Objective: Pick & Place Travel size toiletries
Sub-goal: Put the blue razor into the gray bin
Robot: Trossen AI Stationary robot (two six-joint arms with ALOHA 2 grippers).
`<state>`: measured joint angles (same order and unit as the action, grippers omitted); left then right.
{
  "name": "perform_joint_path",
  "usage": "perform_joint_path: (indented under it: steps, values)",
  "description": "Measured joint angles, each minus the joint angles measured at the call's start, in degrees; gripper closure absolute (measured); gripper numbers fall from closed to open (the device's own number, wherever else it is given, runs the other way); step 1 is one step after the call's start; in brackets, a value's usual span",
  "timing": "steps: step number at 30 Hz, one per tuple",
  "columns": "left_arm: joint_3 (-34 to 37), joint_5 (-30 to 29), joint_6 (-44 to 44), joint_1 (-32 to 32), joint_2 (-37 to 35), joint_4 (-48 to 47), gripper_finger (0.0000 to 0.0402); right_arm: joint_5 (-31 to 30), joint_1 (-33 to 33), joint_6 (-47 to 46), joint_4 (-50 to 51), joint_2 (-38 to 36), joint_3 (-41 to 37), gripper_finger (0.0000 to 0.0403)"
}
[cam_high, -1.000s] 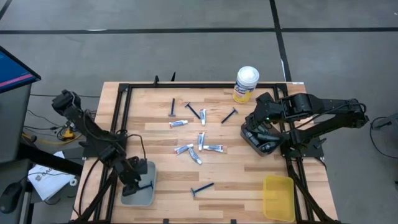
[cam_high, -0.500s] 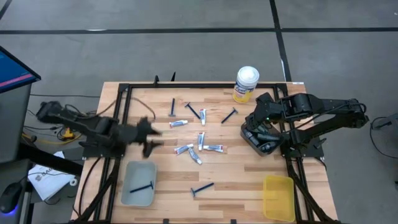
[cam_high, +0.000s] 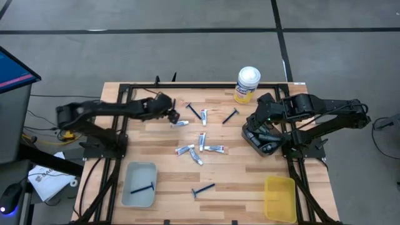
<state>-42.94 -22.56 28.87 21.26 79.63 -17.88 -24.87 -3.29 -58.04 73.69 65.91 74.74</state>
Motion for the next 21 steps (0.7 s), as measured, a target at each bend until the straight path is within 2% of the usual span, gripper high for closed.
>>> perform_joint_path:
  steps: [7, 16, 21]
  values:
    - [-5.9, -0.1, 0.1, 3.8, 12.5, 0.0, 0.0158, 0.0, -0.2, 0.1, 0.0, 0.0, 0.0, 0.0149]
    - [-5.8, 1.5, 6.0, 5.0, 15.7, 0.7, 0.0159, 0.0, -0.5, 1.4, 0.7, 0.0, 0.0, 0.0149]
    - [-5.8, 4.6, 6.5, 4.9, 18.5, 1.1, 0.0177, 0.0, -0.5, 1.9, 0.7, 0.0, 0.0, 0.0149]
